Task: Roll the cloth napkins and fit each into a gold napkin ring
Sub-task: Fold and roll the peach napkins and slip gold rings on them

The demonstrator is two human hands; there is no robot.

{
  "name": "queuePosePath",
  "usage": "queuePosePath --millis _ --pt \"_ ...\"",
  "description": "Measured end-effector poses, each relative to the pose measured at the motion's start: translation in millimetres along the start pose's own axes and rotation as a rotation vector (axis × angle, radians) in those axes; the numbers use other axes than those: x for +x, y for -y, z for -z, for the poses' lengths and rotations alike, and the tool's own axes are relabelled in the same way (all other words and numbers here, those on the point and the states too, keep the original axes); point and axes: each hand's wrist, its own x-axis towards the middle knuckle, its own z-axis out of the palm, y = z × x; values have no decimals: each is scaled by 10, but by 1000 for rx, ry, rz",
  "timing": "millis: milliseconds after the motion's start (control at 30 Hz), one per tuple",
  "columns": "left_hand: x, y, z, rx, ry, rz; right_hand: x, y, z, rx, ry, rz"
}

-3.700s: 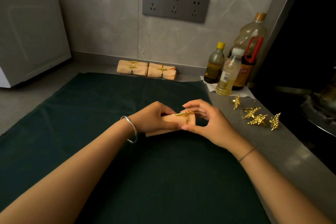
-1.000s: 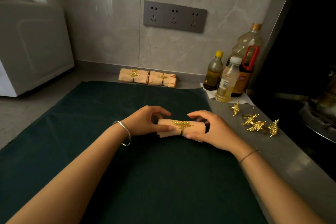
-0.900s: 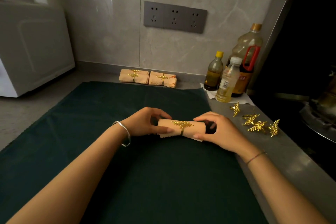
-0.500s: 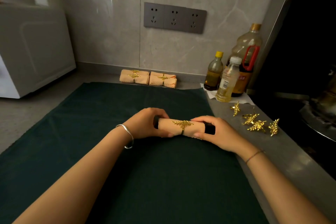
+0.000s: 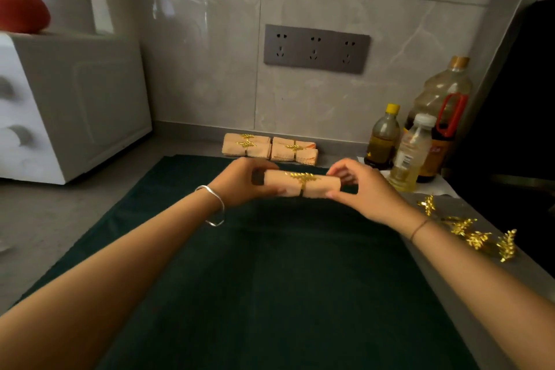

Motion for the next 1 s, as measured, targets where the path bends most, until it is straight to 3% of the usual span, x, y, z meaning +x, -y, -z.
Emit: queuePosePath --millis 100,267,600,867,1000 --pt "181 231 235 -207 -182 148 549 103 -138 60 -63 -5" --pt "627 548 447 -285 -311 208 1288 73 -348 120 -148 -42" --pt "1913 764 119 -361 -222 179 2187 -699 -326 354 -345 -193" --pt "2253 1062 -235 -193 -88 240 2284 -1154 -654 292 -325 -245" --pt "2252 1117 -302 -154 -115 279 2261 -1170 -669 277 -348 -259"
